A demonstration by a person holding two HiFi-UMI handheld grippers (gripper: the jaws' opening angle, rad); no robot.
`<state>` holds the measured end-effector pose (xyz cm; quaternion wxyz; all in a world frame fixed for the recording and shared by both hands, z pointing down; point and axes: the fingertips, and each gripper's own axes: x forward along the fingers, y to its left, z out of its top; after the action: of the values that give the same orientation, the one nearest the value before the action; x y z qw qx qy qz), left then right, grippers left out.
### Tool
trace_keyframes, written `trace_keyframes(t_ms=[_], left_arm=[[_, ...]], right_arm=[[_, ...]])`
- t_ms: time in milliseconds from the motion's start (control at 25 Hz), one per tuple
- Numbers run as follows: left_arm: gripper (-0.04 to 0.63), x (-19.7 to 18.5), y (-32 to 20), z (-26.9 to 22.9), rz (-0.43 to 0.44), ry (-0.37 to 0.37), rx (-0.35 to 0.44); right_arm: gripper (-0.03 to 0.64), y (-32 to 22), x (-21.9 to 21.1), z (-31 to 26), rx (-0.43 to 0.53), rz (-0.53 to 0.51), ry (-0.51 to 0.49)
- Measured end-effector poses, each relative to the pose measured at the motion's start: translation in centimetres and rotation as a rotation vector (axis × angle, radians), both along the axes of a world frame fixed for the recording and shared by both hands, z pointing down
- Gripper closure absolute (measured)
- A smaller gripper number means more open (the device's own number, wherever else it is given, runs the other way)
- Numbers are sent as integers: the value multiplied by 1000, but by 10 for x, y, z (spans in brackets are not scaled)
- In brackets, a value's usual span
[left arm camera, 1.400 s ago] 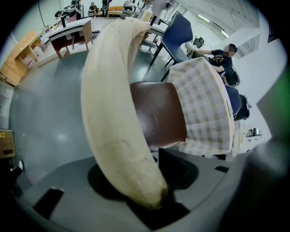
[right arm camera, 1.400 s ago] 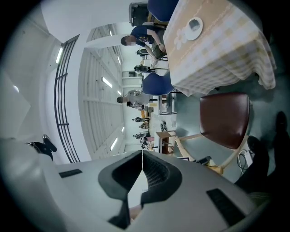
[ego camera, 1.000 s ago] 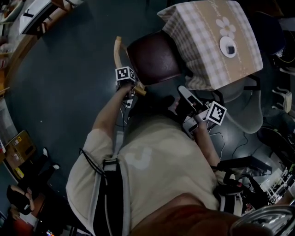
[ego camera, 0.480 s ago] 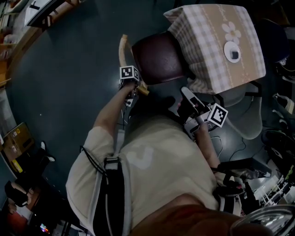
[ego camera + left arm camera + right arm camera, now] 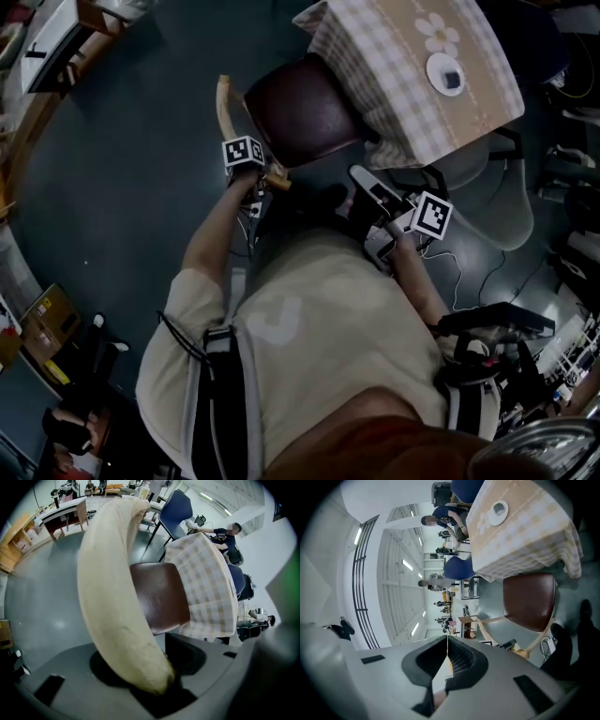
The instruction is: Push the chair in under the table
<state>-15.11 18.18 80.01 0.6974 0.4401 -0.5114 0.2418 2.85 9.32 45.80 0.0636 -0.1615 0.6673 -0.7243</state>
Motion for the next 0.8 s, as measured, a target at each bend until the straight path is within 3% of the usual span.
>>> trace_keyframes(t_ms=[800], left_arm=[[370, 25, -17, -2, 14, 13, -10]], right_arm=[[604, -9, 14, 3, -5, 21, 15]])
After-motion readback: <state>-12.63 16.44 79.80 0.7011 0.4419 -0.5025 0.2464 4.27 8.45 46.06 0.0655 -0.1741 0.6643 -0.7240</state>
